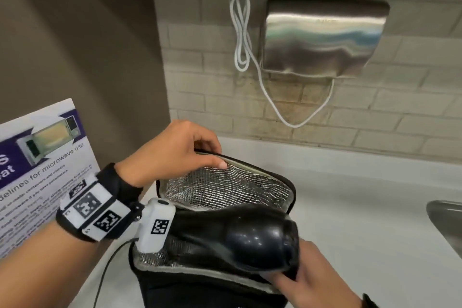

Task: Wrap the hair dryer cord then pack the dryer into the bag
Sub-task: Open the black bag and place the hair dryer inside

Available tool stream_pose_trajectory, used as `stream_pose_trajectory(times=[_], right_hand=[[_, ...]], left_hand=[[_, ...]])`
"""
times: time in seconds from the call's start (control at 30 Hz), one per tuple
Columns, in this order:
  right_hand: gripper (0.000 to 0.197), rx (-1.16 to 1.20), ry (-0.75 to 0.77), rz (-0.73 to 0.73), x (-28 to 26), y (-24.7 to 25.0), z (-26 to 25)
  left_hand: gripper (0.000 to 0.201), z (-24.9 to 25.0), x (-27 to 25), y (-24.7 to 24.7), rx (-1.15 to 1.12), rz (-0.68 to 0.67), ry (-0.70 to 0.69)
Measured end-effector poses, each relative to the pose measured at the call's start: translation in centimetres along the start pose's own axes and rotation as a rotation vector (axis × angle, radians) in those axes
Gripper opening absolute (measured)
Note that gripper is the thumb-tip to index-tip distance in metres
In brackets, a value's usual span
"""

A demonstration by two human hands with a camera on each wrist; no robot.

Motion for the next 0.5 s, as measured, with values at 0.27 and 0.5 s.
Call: stream_pose_trajectory(times=[0.27,0.5], right_hand=[[0.059,-0.322,0.017,-0.028,3.4,-3.5,1.9],[0.044,-0.559,0.036,-0.061,3.8,-3.8,0.8]], left_hand=[[0.018,1.2,-0.3,0.0,-0.012,-0.072,-0.041],[0.014,2.1,-1.9,-0.1,-0.023,0.010,-0.038]])
Point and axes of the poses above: each hand's wrist, its own x-axis towards the middle knuckle, its own y-axis out of the back of the hand, z = x × y, the point moved 5 cm from there along x, towards the middle knuckle, and after that the axes turned 6 degrees about -y, right-handed, at the moved point
